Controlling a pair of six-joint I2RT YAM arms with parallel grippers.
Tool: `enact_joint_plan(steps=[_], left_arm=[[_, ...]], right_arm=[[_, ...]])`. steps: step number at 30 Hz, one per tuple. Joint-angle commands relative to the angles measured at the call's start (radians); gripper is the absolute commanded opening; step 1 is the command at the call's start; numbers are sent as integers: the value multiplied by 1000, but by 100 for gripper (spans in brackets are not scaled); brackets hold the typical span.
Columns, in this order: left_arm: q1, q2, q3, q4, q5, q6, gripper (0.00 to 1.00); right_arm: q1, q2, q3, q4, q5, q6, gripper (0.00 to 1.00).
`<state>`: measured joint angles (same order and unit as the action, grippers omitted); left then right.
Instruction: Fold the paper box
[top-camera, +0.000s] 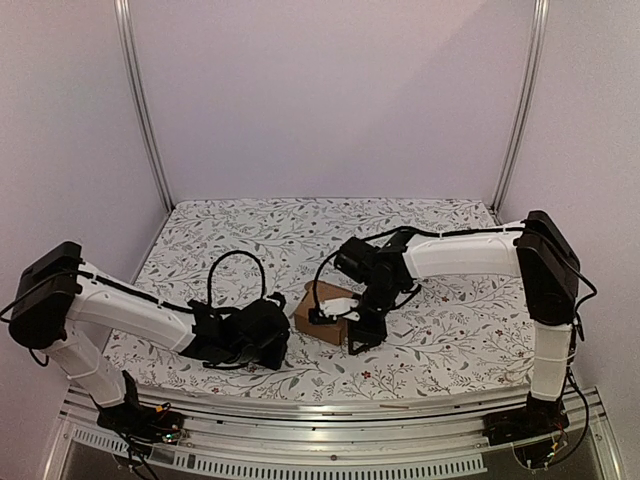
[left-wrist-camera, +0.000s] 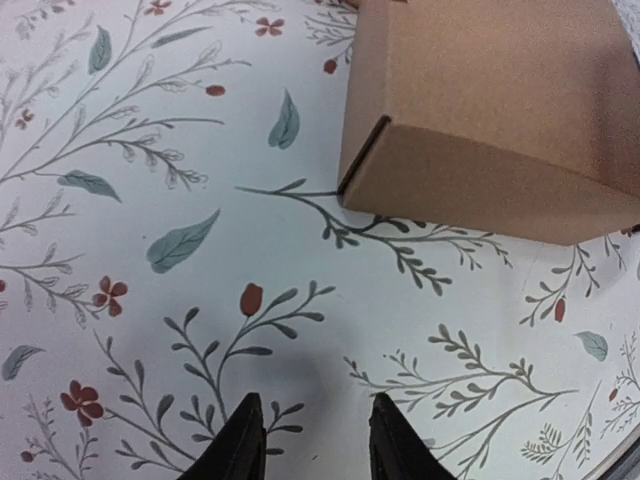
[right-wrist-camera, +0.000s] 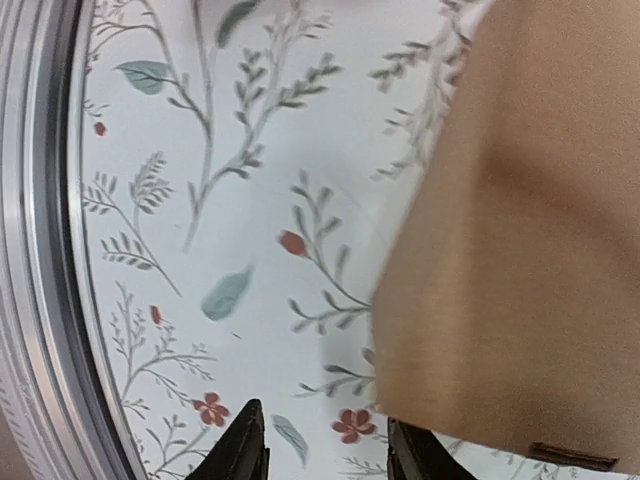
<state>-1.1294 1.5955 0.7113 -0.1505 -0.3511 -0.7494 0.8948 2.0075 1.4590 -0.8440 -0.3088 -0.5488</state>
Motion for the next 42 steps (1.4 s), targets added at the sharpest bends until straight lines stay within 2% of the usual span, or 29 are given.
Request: enact_joint_plan(steps=[1, 6, 9, 15, 18, 21, 25, 32, 37, 40, 42], left_arm=[[-10, -80, -36, -55, -145, -136, 36], [-24, -101, -17, -67, -151, -140, 37], [-24, -64, 8, -65, -148, -120, 36], [-26, 39, 115, -70, -63, -93, 34], [-27, 62, 138, -87, -45, -117, 33], [-26, 76, 136, -92, -60, -137, 33], [-8, 103, 139, -73, -60, -121, 34], [87, 155, 171, -42, 2, -37, 34], [172, 161, 222, -104, 1, 64, 35], [224, 160, 233, -108, 1, 122, 36], [257, 164, 244, -112, 14, 159, 36]], right_arm=[[87, -31, 27, -44, -15, -16, 39], [-41, -162, 19, -53, -34, -7, 40], [-135, -203, 87, -36, -9, 7, 43], [-227, -33, 313, 43, 106, 104, 38], [-233, 103, 426, 52, 136, 140, 36], [-229, 198, 459, 56, 132, 162, 34], [-190, 211, 370, 70, 146, 144, 32], [-54, 83, 123, 111, 161, 94, 32], [29, 4, 31, 109, 89, 112, 33], [64, -12, 24, 80, 20, 115, 35], [66, -16, 32, 65, 27, 126, 36]])
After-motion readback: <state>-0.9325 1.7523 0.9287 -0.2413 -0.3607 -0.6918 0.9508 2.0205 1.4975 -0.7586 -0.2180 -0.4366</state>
